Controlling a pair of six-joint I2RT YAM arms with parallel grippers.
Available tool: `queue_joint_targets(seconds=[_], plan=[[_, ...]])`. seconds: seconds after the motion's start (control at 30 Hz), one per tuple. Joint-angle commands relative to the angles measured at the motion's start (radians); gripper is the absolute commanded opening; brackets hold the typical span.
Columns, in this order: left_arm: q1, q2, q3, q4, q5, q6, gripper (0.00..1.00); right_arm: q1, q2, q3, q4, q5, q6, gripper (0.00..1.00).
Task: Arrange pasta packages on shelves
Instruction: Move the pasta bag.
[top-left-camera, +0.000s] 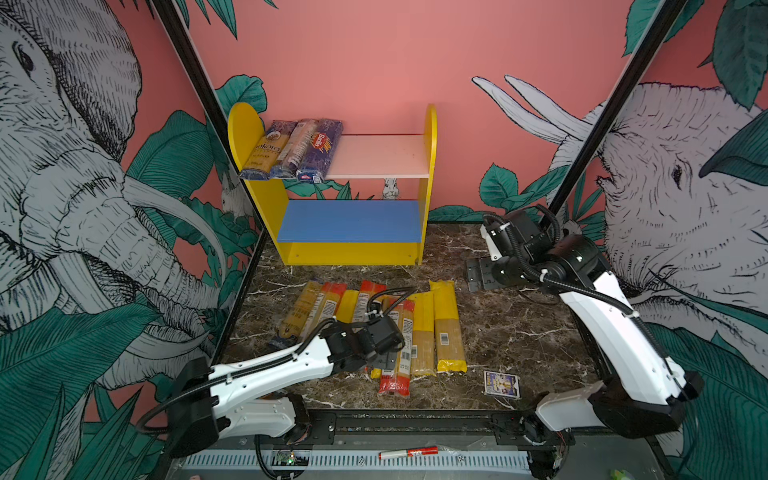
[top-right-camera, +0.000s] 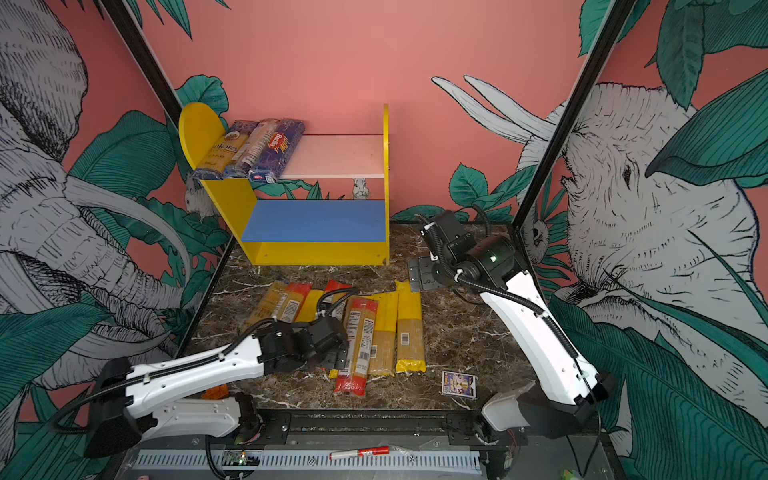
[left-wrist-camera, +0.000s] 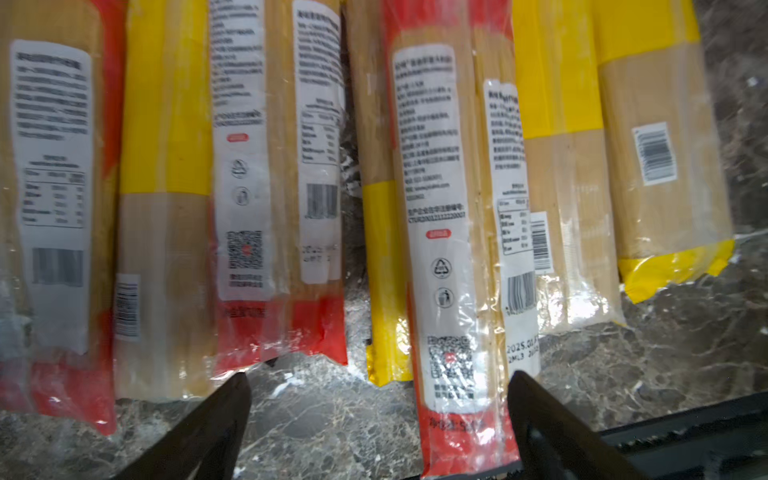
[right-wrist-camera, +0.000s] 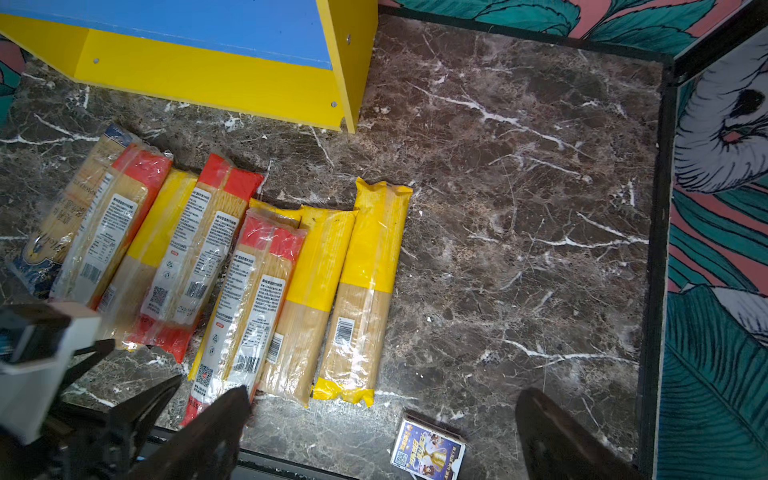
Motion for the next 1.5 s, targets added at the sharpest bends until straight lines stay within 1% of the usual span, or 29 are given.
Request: queue_joint_targets(seconds=[0.0,0.07,0.17,0.27,0.4,0.57,0.63,0.7,0.87,0.9,0.93,1.03,1.1,1.2,1.27,1.3,1.37,1.47], plan=[[-0.064,0.134,0.096,-0.035,-0.101,-0.120,0.98,-0.005,-0.057,-0.050,-0.017,0.025,0.021,0.99],[-0.085,0.210,0.131,-0.056,-0.109,-0.150,0.98,-0.006,-0.087,-0.076,-0.016,0.026,0.019,0.99],[-0.106,0.272,0.148,-0.022,-0.079,-0.178,0.98,-0.011,-0.138,-0.118,-0.009,0.026,0.015,0.99],[-0.116,0.308,0.135,0.013,-0.041,-0.209,0.98,-0.017,-0.172,-0.158,0.001,0.026,0.015,0.99],[-0.121,0.341,0.111,0.025,-0.009,-0.212,0.98,-0.028,-0.197,-0.195,0.028,0.018,0.022,0.99],[-0.123,0.369,0.082,0.091,0.050,-0.203,0.98,-0.034,-0.192,-0.192,0.026,0.012,0.025,0.99],[-0.121,0.383,0.061,0.111,0.073,-0.211,0.97,-0.037,-0.192,-0.191,0.023,0.012,0.021,0.99],[-0.121,0.391,0.029,0.138,0.093,-0.223,0.92,-0.039,-0.188,-0.193,0.020,0.013,0.021,0.99],[-0.104,0.367,-0.016,0.132,0.073,-0.230,0.72,-0.042,-0.177,-0.185,0.021,0.010,0.015,0.99],[-0.094,0.355,-0.020,0.125,0.067,-0.225,0.70,-0.043,-0.173,-0.181,0.021,0.011,0.014,0.99],[-0.077,0.338,-0.025,0.110,0.056,-0.216,0.70,-0.044,-0.169,-0.176,0.021,0.011,0.013,0.99],[-0.002,0.284,-0.039,0.078,0.035,-0.155,0.59,-0.047,-0.156,-0.166,0.024,0.011,0.005,0.99],[0.057,0.250,-0.046,0.071,0.023,-0.098,0.56,-0.050,-0.146,-0.158,0.027,0.012,0.001,0.99],[0.137,0.231,-0.033,0.074,0.013,-0.007,0.56,-0.054,-0.132,-0.148,0.034,0.009,-0.001,0.99],[0.171,0.242,-0.012,0.071,0.008,0.041,0.58,-0.057,-0.118,-0.141,0.040,0.003,-0.006,0.99],[0.182,0.253,0.002,0.070,0.008,0.059,0.61,-0.057,-0.111,-0.136,0.042,0.000,-0.006,0.99],[0.184,0.273,0.024,0.069,0.017,0.076,0.70,-0.058,-0.098,-0.128,0.044,-0.004,-0.011,0.99],[0.184,0.289,0.011,0.099,0.048,0.069,0.84,-0.059,-0.087,-0.119,0.047,-0.009,-0.018,0.99]])
